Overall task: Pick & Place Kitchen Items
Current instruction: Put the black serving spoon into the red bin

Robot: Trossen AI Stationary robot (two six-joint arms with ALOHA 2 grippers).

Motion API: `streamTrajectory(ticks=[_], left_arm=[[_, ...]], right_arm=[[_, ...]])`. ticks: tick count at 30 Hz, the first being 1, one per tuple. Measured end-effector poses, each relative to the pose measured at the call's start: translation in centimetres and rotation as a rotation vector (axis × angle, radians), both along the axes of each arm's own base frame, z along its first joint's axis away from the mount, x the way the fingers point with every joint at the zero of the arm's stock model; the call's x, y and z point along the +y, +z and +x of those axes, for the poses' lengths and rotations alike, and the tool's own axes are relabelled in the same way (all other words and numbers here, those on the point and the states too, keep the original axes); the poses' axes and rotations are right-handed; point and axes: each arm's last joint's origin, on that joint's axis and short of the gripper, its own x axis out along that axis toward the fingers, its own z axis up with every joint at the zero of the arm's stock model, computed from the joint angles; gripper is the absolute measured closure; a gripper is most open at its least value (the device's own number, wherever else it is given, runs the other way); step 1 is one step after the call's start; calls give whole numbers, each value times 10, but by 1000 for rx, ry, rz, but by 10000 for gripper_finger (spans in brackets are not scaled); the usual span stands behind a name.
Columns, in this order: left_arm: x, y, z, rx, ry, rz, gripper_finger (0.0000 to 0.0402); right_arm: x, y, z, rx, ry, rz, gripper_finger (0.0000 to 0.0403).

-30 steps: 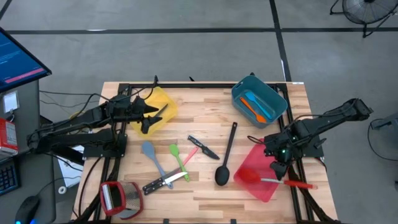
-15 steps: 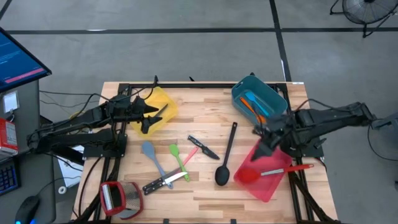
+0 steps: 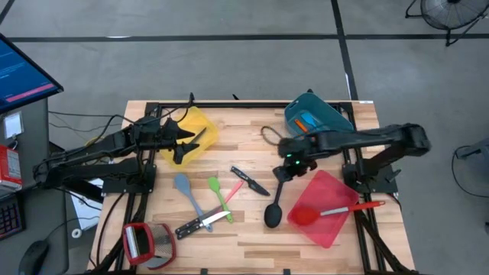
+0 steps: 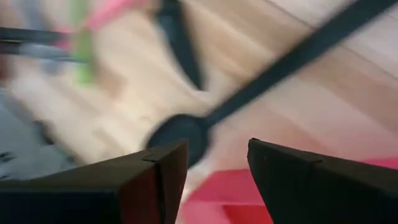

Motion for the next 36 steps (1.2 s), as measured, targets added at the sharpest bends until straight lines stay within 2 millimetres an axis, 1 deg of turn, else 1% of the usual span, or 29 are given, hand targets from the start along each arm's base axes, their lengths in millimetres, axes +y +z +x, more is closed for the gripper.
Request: streamTrajectory(ticks=[3, 7, 9, 12, 16, 20, 24, 28, 31, 36], left_arm=[[0, 0, 0, 0, -1, 1, 144], [0, 0, 0, 1, -1, 2, 144], [0, 0, 0, 3, -4, 7, 144], [0, 0, 0, 8, -11, 22, 144], [0, 0, 0, 9, -15, 22, 144], [0, 0, 0, 9, -15, 23, 144], [0, 0, 0, 9, -15, 23, 144], [0, 0, 0, 9, -14, 24, 144], [0, 0, 0, 9, -14, 24, 144], [0, 0, 0, 9, -11, 25, 144]], right_arm=[[-7, -20, 7, 140, -21, -42, 240], [-15, -45, 16, 259, -159, -54, 236], [-18, -54, 20, 291, -202, -38, 231], [-16, -64, 30, 257, -187, -23, 225], [-11, -66, 32, 257, -190, -45, 219], [-8, -67, 31, 280, -281, -96, 214], [-11, -67, 33, 261, -365, -125, 205], [-14, -66, 37, 217, -392, -146, 194], [-17, -69, 33, 233, -410, -181, 189], [-21, -75, 27, 274, -403, -177, 190]])
